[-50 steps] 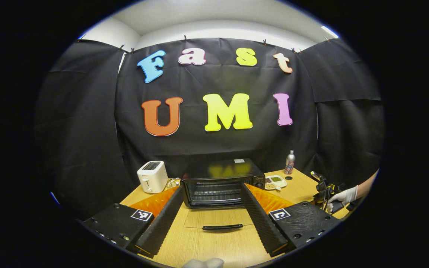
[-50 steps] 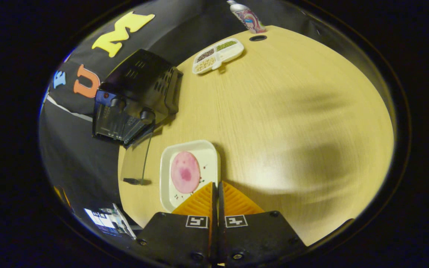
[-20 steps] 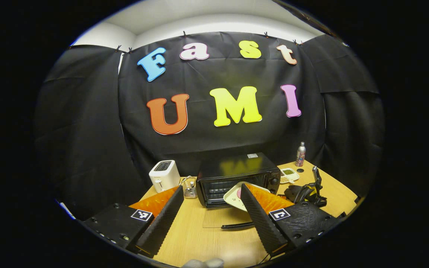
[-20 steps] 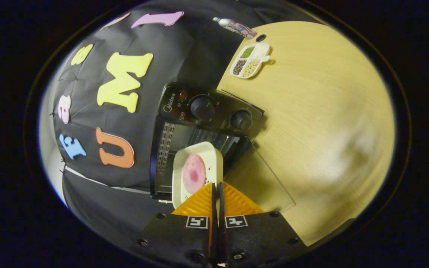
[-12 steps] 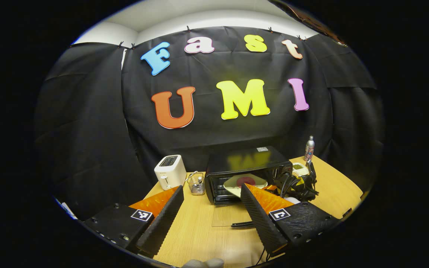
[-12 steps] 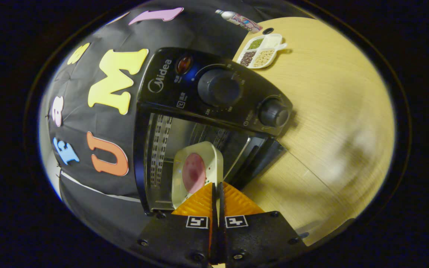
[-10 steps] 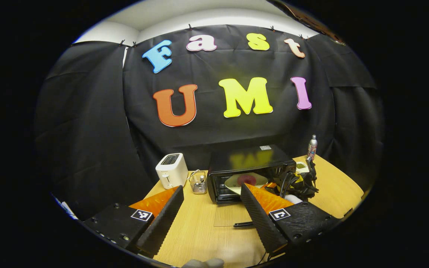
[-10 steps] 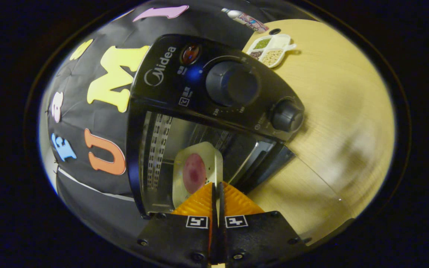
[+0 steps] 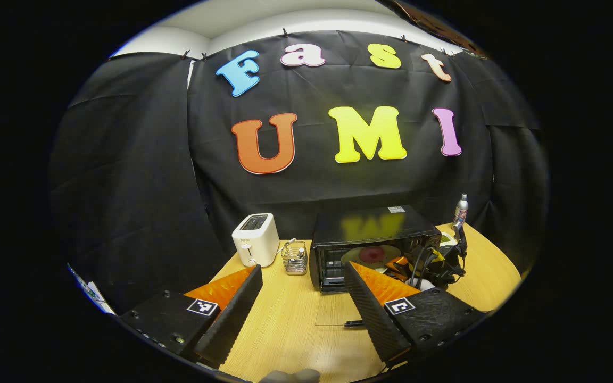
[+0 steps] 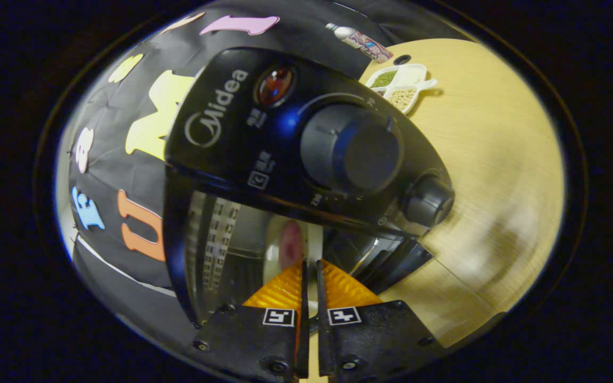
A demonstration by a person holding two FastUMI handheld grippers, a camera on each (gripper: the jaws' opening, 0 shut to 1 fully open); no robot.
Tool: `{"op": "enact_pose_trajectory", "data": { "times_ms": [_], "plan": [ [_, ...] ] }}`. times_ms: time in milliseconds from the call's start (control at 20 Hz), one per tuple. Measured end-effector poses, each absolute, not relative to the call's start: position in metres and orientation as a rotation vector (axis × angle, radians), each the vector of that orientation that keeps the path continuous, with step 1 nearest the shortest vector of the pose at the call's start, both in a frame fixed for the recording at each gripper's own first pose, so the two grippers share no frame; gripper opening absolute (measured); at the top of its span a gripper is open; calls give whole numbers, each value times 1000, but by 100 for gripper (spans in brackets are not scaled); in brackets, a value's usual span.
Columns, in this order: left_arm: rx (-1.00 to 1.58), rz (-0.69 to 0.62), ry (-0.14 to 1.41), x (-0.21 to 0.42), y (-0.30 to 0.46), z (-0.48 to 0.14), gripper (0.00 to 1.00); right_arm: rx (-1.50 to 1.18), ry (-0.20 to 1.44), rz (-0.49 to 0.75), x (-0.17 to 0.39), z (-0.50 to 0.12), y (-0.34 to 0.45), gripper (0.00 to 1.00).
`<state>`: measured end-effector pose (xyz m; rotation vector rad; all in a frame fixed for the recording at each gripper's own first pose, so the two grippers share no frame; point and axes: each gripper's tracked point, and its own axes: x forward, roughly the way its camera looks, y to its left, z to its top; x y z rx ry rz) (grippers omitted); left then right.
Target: Open the electric oven with the left hand, put the food in, and close the electric oven.
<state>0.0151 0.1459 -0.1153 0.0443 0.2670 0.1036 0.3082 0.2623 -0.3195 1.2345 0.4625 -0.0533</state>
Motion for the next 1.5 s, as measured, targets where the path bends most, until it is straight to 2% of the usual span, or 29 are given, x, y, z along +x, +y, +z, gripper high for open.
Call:
{"op": "enact_pose_trajectory", "data": {
  "times_ms": [100,150,200,250,300,350,400,500,550,650,750,950,1000,1050,1450,1500],
  "plan": [
    [38,92,262,17,141,-114,98,1190,491,-34,301,-315,263,31],
    [37,87,256,17,139,-111,98,1163,503,-23,295,-313,260,49],
    [37,82,248,19,137,-110,98,1138,502,-14,291,-307,260,60],
    [34,78,242,18,134,-109,98,1115,490,-3,285,-298,256,55],
    [31,72,235,18,131,-107,98,1075,479,6,278,-289,252,58],
    [30,66,230,18,129,-105,98,1020,473,20,269,-282,249,70],
    [32,64,224,17,127,-104,98,959,464,26,260,-273,243,75],
    [36,54,210,16,123,-104,98,851,451,40,240,-257,231,94],
    [35,48,212,15,121,-106,98,790,446,54,227,-249,225,88],
    [25,40,211,11,116,-113,98,655,434,62,202,-233,209,88],
    [13,31,218,9,112,-122,98,522,410,69,177,-216,189,95],
    [-28,9,247,6,103,-146,98,304,355,32,132,-186,138,95],
    [-46,2,261,5,99,-153,98,264,343,22,122,-178,127,99],
    [-63,-7,267,5,96,-158,98,237,331,12,112,-169,117,96],
    [-21,-77,311,-6,77,-208,98,167,296,-111,50,-138,57,96],
    [-15,-87,325,-7,74,-220,98,164,300,-117,44,-135,54,99]
  ]
}}
